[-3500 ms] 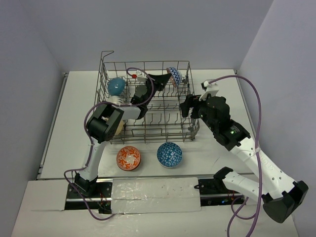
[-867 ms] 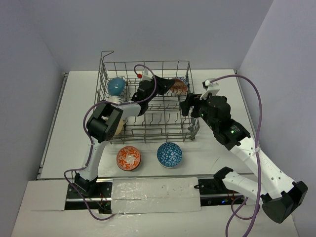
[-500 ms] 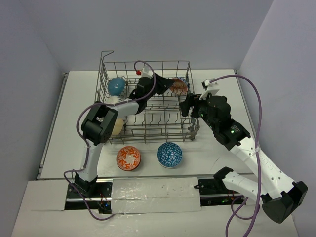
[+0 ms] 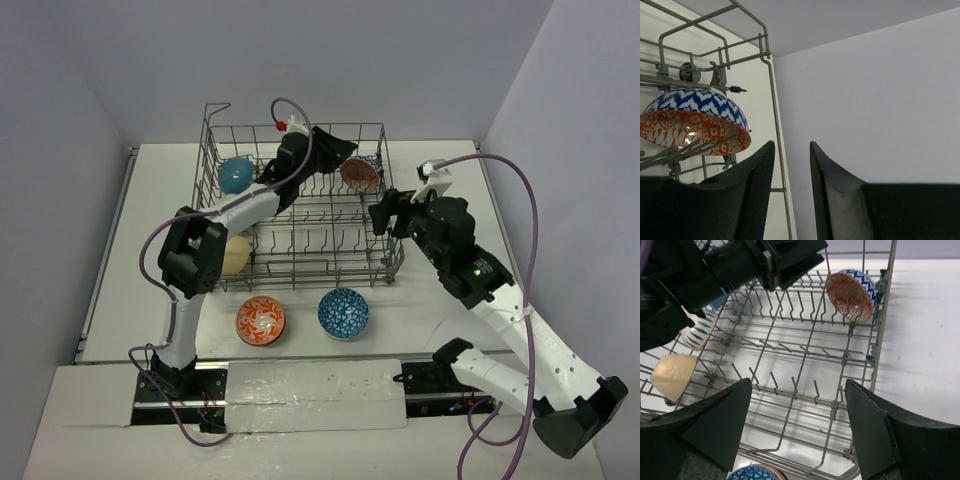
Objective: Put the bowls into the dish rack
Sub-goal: Pick up the bowl from the dish rack.
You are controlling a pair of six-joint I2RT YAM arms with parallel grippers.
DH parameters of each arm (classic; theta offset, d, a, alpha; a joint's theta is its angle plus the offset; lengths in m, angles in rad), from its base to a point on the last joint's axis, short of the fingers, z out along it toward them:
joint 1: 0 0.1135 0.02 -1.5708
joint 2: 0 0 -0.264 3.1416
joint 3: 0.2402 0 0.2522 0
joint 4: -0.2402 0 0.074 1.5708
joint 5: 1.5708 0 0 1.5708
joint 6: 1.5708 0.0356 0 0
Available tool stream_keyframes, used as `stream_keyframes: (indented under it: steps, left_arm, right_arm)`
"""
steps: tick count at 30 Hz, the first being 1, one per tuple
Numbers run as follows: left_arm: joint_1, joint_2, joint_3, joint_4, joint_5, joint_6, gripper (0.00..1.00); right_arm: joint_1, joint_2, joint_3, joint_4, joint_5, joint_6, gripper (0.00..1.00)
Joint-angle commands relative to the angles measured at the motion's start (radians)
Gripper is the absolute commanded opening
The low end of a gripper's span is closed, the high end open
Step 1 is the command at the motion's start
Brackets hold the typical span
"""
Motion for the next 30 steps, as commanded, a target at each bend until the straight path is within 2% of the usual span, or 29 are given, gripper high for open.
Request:
stream_keyframes:
  steps: [1, 8, 13, 18, 25, 30]
  left_arm:
    - [-0.017, 0.045, 0.092, -0.1, -0.029, -0.013, 0.39]
    - [-0.034, 0.12, 0.234, -0.218, -0.032, -0.032, 0.39]
    - [-0.037, 0.143, 0.241, -0.209, -0.049, -0.087, 0.4]
    - [-0.049, 0.203, 0.326, -0.257, -0.066, -0.117, 0.4]
    - [-0.06, 0.263, 0.427, -0.301, -0.1, -0.117, 0.39]
    - [-0.063, 0.26, 0.43, -0.318, -0.101, -0.104, 0.39]
  right_arm:
    - [-0.008, -0.045, 0.009, 0.027, 0.037, -0.008, 0.82]
    - [-0.011, -0.071, 0.003, 0.035, 0.029, 0.002, 0.82]
    - [-0.012, -0.089, -0.002, 0.036, 0.026, 0.005, 0.82]
    - [-0.012, -0.102, 0.0, 0.036, 0.025, 0.008, 0.83]
    - [-0.012, -0.108, -0.002, 0.036, 0.018, 0.012, 0.83]
    - [-0.014, -0.106, -0.002, 0.038, 0.014, 0.013, 0.83]
